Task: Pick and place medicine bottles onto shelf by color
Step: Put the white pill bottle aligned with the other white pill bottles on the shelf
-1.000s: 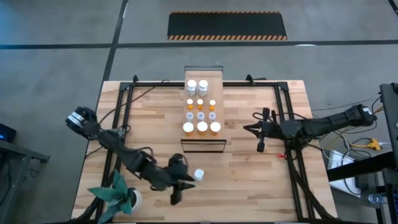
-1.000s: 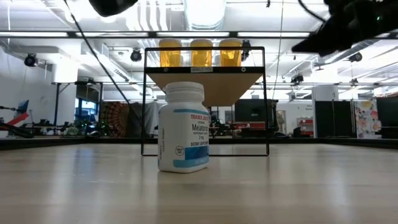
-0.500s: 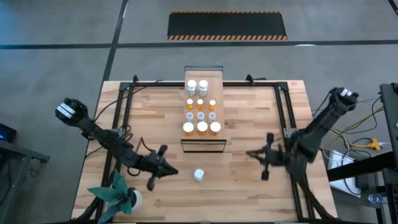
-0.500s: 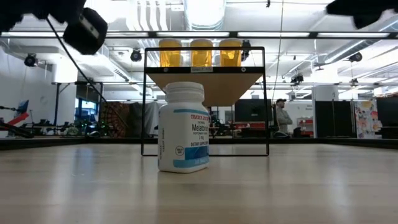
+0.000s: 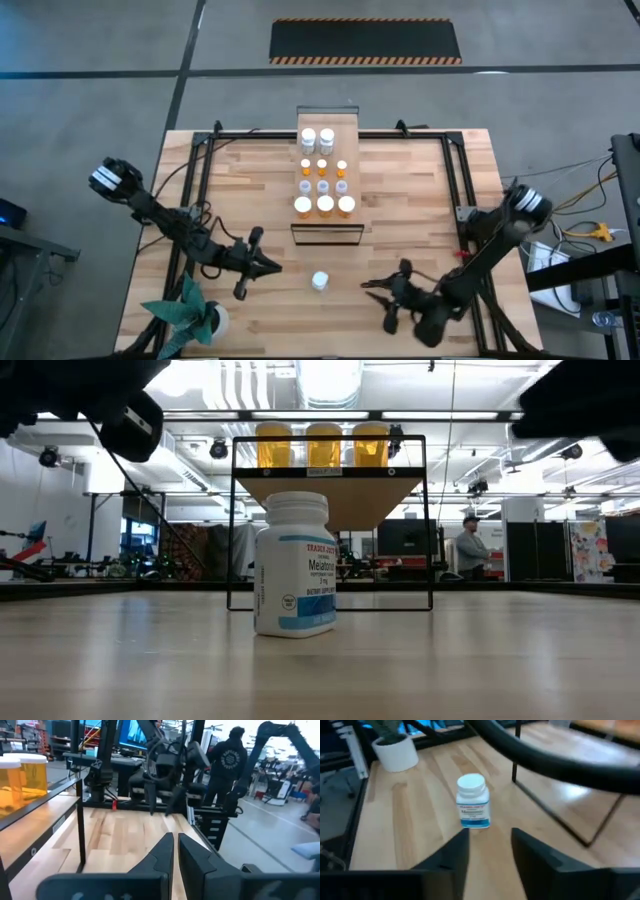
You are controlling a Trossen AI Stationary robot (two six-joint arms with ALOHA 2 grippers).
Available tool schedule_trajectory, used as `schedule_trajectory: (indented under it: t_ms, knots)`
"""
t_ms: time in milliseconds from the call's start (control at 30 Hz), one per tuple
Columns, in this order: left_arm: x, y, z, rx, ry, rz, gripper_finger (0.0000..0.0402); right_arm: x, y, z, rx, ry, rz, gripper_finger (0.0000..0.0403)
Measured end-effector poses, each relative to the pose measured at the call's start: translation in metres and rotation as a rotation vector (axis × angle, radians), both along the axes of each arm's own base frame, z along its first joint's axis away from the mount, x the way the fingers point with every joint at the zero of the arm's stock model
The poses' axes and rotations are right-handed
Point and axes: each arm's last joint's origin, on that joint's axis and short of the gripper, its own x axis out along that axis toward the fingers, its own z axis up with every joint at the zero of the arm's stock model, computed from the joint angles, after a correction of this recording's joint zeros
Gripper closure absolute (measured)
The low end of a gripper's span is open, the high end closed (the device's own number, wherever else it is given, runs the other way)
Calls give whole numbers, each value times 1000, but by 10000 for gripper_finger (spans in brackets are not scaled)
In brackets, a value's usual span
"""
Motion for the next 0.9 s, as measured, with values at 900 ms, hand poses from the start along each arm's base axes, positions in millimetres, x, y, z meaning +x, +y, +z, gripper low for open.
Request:
schedule_trajectory:
  t_ms: [900]
  knots:
    - [0, 0, -4, 44, 21, 16, 394, 141, -25, -32, -81, 99, -47, 139]
